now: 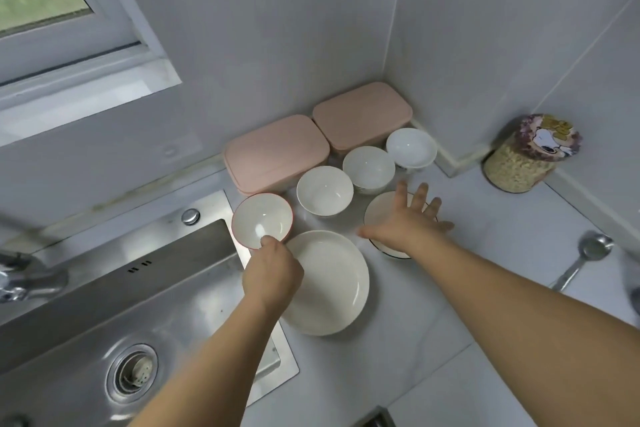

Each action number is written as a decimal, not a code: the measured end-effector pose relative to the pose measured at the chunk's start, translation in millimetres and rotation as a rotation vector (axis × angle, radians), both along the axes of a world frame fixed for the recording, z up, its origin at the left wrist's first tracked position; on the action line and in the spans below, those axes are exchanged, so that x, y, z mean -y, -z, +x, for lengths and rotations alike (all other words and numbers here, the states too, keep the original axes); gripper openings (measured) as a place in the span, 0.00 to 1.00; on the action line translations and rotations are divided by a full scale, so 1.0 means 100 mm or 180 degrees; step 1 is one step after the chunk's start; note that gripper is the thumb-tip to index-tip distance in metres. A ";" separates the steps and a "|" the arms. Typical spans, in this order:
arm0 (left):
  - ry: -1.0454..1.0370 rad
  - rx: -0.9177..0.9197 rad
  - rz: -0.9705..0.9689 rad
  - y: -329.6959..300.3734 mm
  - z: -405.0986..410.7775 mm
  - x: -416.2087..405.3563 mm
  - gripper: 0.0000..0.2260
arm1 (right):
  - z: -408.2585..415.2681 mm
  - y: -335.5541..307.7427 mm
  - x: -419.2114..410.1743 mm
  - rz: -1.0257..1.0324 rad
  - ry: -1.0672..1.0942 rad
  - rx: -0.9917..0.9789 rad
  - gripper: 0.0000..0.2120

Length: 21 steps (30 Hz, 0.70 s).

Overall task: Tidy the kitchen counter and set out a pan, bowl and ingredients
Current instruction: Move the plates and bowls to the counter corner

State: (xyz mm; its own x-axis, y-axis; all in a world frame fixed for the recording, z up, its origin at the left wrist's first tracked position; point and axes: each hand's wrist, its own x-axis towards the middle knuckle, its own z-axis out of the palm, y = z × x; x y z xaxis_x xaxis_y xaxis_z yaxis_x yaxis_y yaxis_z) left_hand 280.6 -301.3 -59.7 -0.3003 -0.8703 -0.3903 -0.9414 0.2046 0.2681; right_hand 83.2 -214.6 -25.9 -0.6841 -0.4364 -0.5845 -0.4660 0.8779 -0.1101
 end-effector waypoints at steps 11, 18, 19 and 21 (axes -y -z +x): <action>0.0090 0.0099 0.0495 0.20 0.17 0.08 0.11 | -0.03 0.15 0.05 0.0140 0.0060 0.0076 0.67; 0.0135 0.0096 0.0818 0.32 0.20 0.24 0.11 | -0.05 0.27 0.08 0.0167 0.0069 -0.0001 0.65; 0.0157 0.0108 0.0857 0.31 0.19 0.25 0.11 | -0.05 0.27 0.08 0.0132 0.0015 -0.0058 0.63; 0.0181 0.0096 0.0965 0.28 0.17 0.26 0.10 | -0.03 0.27 0.05 0.0111 -0.0089 -0.0169 0.62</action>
State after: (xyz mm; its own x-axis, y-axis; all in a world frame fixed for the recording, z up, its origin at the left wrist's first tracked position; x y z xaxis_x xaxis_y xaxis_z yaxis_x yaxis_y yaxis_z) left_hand 298.0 -327.1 -88.2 -0.3295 -0.6949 -0.6392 -0.9392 0.1721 0.2972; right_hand 80.5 -219.5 -53.1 -0.7024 -0.4359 -0.5627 -0.4948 0.8673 -0.0542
